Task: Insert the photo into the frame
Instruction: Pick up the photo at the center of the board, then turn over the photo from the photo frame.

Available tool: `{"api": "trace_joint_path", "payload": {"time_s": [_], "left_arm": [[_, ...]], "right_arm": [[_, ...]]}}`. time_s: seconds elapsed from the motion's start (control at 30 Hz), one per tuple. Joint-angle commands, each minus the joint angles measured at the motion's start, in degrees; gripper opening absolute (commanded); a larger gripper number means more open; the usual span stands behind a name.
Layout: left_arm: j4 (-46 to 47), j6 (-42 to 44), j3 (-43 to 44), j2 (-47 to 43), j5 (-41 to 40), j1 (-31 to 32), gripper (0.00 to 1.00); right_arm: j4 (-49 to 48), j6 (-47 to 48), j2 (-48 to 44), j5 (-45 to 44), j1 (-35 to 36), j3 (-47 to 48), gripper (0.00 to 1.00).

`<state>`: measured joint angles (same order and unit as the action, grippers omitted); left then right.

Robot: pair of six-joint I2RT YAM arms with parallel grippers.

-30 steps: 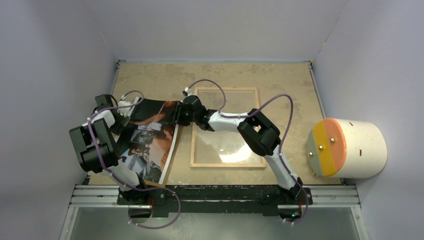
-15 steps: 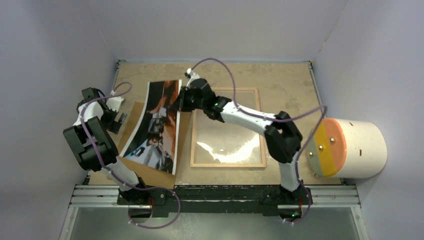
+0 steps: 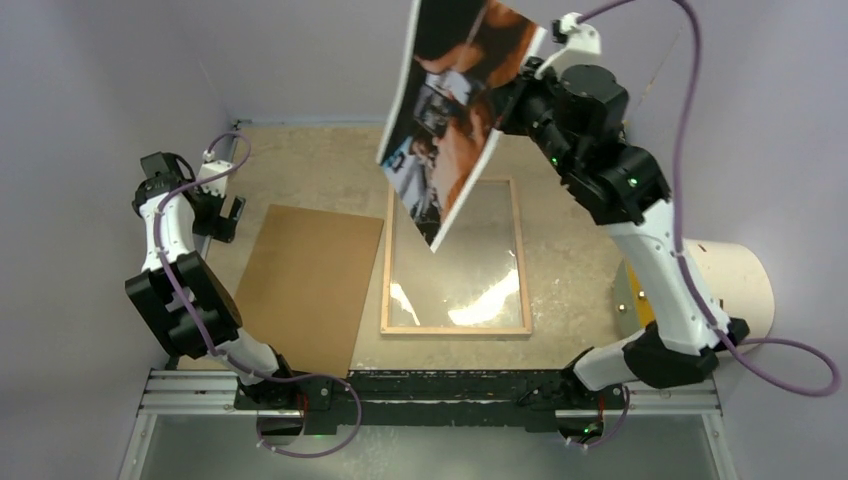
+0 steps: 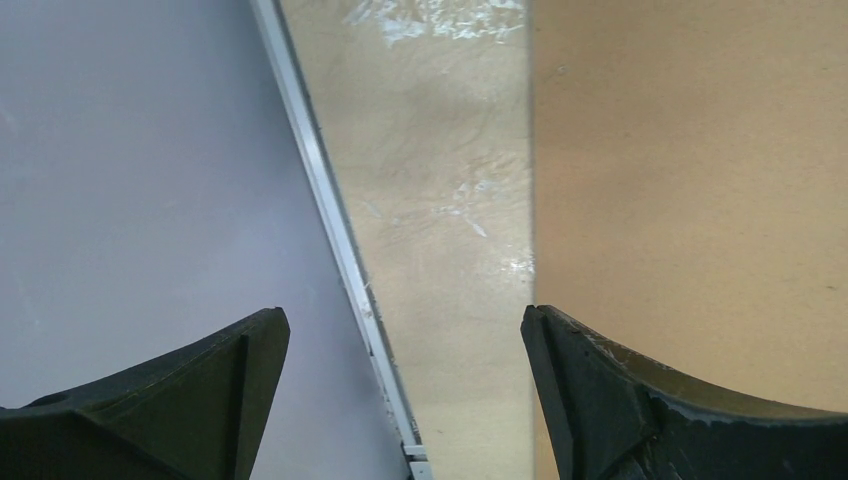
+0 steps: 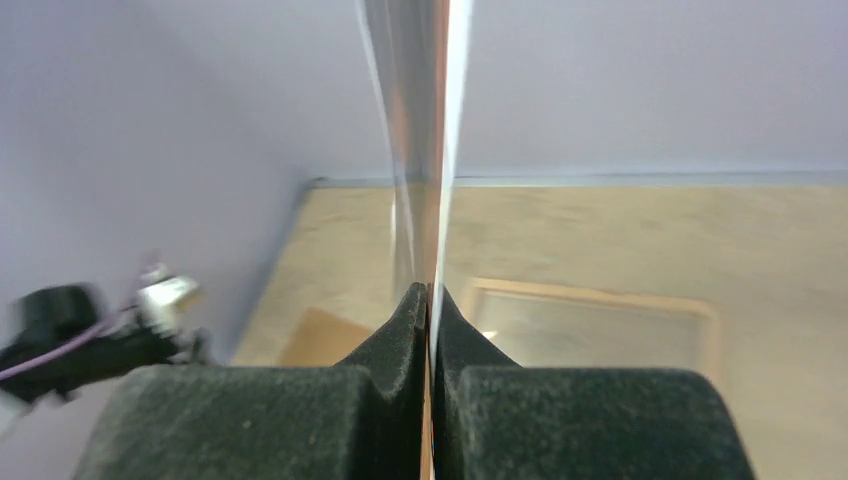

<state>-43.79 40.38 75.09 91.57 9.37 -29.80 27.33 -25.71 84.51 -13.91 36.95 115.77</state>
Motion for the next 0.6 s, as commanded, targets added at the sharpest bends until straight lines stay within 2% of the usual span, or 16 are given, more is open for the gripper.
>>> {"api": "trace_joint_path", "payload": {"time_s": [0.0, 0.1, 0.2, 0.33, 0.43, 0.5, 0.57], "left_arm": [[-1.71, -1.8, -1.85, -2.65, 5.02, 1.04, 0.94], [-1.3, -1.8, -3.31, -3.39, 5.2, 1.58, 0.94], [-0.75, -1.25, -4.48, -3.67, 5.07, 1.85, 0.94], [-0.07, -0.5, -6.05, -3.68, 4.57, 1.86, 0.94], [0.15, -0.13, -6.74, -3.53, 4.61, 1.85, 0.94], [0.49, -0.04, -7.03, -3.49, 4.28, 1.85, 0.94], [0.48, -0.01, -7.27, -3.41, 4.11, 1.85, 0.94]], "right_arm": [[21.39, 8.51, -3.5, -26.46, -1.06, 2.69, 0.0], [24.6, 10.75, -2.26, -39.43, -1.1, 3.12, 0.0], [26.54, 12.34, 0.37, -44.72, -1.09, 3.35, 0.0], [26.31, 14.63, 3.78, -46.96, 0.09, 2.69, 0.0], [27.37, 16.18, 8.57, -50.04, 5.39, 1.72, 0.0], [29.77, 14.81, 12.74, -50.71, 8.32, 1.95, 0.0], [33.53, 9.85, 17.37, -47.12, 9.74, 4.5, 0.0]]}}
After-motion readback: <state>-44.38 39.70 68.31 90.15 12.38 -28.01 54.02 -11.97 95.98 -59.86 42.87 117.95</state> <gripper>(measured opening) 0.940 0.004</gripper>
